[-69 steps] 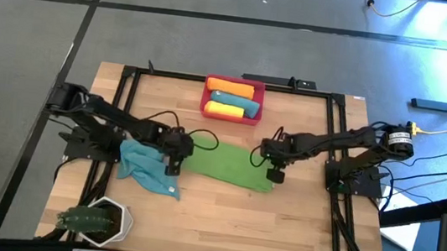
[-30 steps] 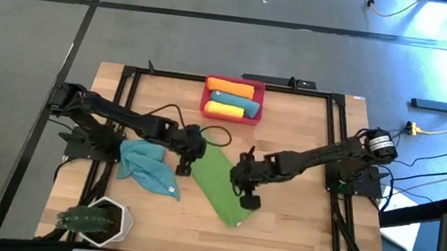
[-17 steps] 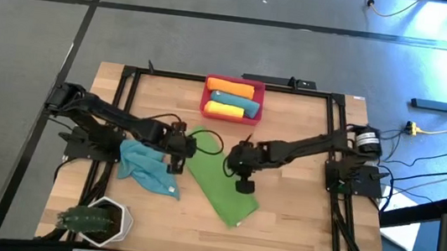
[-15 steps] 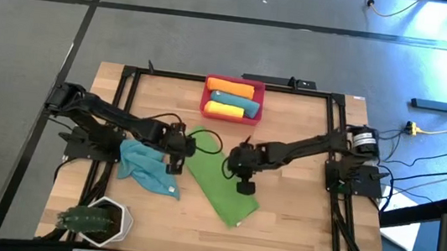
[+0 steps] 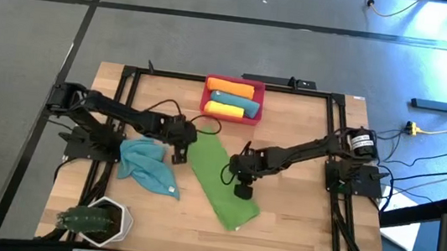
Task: Roll microfiber towels into tight, uniform cylinder then place into a basket
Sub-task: Roll the green microfiber cloth
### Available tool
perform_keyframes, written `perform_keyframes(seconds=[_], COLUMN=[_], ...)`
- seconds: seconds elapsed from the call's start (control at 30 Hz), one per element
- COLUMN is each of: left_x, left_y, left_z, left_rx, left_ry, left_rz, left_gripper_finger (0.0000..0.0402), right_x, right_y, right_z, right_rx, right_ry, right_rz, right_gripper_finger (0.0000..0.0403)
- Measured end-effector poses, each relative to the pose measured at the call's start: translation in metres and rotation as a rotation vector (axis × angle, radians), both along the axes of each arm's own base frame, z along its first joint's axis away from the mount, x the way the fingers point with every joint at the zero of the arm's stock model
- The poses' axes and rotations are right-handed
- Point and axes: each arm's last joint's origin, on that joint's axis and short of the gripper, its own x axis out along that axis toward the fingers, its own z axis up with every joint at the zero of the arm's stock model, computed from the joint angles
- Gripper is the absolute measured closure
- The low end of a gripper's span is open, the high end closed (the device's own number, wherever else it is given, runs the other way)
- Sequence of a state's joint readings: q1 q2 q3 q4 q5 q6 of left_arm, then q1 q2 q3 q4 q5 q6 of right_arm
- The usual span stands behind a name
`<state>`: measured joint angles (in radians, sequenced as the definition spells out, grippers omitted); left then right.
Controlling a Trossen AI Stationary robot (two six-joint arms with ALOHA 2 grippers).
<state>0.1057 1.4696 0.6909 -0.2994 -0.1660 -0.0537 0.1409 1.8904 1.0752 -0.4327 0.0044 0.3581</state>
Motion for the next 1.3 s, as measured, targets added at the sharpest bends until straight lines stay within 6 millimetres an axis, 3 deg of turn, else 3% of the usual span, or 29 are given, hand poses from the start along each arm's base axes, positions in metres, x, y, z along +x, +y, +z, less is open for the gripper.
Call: perform_keyframes(seconds=[0.3,0.47,0.57,0.63,0.73,0.9,0.97,1.1,1.3], left_x=[0.01,0.011,0.011,0.013,0.019,0.029,0.03,0.031,0.032], left_y=[0.01,0.005,0.002,-0.002,-0.014,-0.037,-0.042,-0.035,-0.012], left_z=[0.007,0.007,0.007,0.008,0.012,0.021,0.023,0.022,0.015], left_rx=[-0.027,-0.039,-0.045,-0.072,-0.107,-0.1,-0.068,0.043,0.074], left_ry=[-0.135,-0.137,-0.14,-0.159,-0.225,-0.354,-0.376,-0.363,-0.326], left_rz=[-0.053,-0.083,-0.097,-0.129,-0.201,-0.301,-0.318,-0.232,-0.148], left_gripper_finger=[0.0401,0.0398,0.04,0.04,0.0398,0.04,0.0399,0.0401,0.04], right_x=[-0.019,-0.018,-0.016,-0.008,-0.003,0.006,0.007,0.012,0.007], right_y=[0.021,0.04,0.043,0.041,0.03,-0.009,-0.029,-0.065,-0.104], right_z=[-0.002,0.006,0.023,0.046,0.063,0.06,0.048,0.038,0.022], right_rx=[-0.044,0.092,0.102,0.079,-0.019,-0.155,-0.187,-0.218,-0.256], right_ry=[0.128,0.134,0.095,-0.018,-0.112,-0.143,-0.118,-0.181,-0.18], right_rz=[-0.332,-0.254,-0.166,-0.124,-0.072,-0.081,-0.098,-0.136,-0.188], right_gripper_finger=[0.0393,0.0393,0.0393,0.0393,0.0393,0.0393,0.0393,0.0393,0.0393])
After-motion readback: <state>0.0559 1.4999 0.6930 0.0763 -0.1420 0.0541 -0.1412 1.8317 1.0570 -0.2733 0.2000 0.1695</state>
